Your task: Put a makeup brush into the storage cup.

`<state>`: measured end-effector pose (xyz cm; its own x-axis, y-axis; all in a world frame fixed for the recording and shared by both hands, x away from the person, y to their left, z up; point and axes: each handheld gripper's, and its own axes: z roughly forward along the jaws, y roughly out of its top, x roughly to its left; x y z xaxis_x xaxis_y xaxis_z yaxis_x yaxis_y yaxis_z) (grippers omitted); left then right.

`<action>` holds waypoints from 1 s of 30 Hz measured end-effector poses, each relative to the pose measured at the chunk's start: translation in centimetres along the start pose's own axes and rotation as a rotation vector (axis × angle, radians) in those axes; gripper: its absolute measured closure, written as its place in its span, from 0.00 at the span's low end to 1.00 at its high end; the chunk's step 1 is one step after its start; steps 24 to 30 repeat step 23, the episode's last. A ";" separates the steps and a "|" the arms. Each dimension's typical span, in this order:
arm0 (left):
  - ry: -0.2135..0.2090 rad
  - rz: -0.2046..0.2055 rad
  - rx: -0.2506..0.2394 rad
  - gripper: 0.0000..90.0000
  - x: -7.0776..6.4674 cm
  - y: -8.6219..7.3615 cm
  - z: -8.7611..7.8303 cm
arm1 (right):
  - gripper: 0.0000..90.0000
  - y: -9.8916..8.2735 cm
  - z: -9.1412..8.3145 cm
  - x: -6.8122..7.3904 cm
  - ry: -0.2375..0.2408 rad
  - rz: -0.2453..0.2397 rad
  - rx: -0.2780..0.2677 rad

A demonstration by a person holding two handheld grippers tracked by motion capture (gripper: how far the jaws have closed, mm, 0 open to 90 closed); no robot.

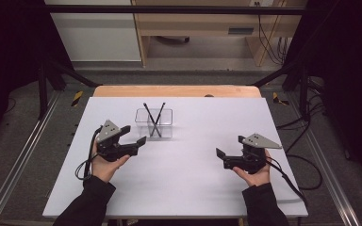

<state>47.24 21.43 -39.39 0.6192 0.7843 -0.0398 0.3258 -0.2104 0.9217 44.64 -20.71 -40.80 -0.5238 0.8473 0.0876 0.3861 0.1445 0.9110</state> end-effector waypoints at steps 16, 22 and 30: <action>0.020 -0.022 0.000 0.12 0.6 -3.1 -2.2 | 0.04 -0.4 -0.2 -0.3 0.003 0.007 0.022; 0.036 -0.022 0.019 0.10 1.0 -3.9 -2.1 | 0.05 -0.5 -0.2 -0.5 0.002 0.017 0.024; 0.039 -0.026 0.021 0.10 1.2 -4.0 -2.1 | 0.05 -0.6 -0.3 -0.7 0.003 0.029 0.019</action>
